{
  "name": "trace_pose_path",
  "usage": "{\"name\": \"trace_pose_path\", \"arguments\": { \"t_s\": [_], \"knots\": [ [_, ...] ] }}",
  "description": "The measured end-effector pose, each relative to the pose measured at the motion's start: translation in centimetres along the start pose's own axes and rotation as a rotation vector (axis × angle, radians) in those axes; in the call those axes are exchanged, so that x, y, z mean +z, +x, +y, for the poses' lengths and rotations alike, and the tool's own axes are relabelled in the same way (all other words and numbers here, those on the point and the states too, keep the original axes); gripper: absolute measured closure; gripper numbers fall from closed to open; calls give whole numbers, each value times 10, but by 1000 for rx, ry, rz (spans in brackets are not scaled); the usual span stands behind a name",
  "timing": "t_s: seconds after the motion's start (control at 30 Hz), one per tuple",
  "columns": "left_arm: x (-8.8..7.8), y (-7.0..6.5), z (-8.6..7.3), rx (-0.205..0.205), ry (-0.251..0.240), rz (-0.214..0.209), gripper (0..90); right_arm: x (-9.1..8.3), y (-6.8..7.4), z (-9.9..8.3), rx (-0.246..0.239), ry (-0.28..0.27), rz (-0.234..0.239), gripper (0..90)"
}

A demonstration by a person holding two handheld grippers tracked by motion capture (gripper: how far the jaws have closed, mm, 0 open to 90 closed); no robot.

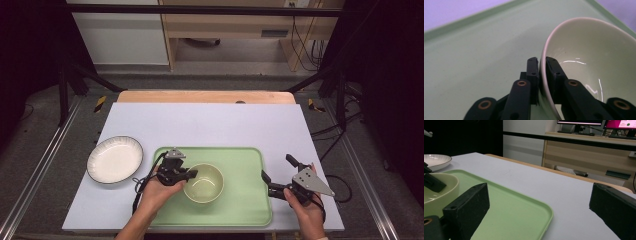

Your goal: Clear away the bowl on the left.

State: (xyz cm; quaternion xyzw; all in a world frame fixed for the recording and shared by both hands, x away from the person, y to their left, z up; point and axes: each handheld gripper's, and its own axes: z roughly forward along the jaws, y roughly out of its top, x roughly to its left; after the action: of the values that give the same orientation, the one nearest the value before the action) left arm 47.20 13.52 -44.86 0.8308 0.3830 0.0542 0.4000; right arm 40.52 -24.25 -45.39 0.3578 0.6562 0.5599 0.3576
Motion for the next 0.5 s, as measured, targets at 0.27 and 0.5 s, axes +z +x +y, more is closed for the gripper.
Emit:
{"name": "trace_pose_path", "arguments": {
  "t_s": [0.27, 0.5],
  "knots": [
    [-5, -5, 2, 73, -25, 34, 572, 0, -2, -1, 4, 2, -3, 30],
    [-14, -4, 5, 113, -125, 29, 381, 2, 0, 0, -2, 3, 2, 28]
  ]
}}
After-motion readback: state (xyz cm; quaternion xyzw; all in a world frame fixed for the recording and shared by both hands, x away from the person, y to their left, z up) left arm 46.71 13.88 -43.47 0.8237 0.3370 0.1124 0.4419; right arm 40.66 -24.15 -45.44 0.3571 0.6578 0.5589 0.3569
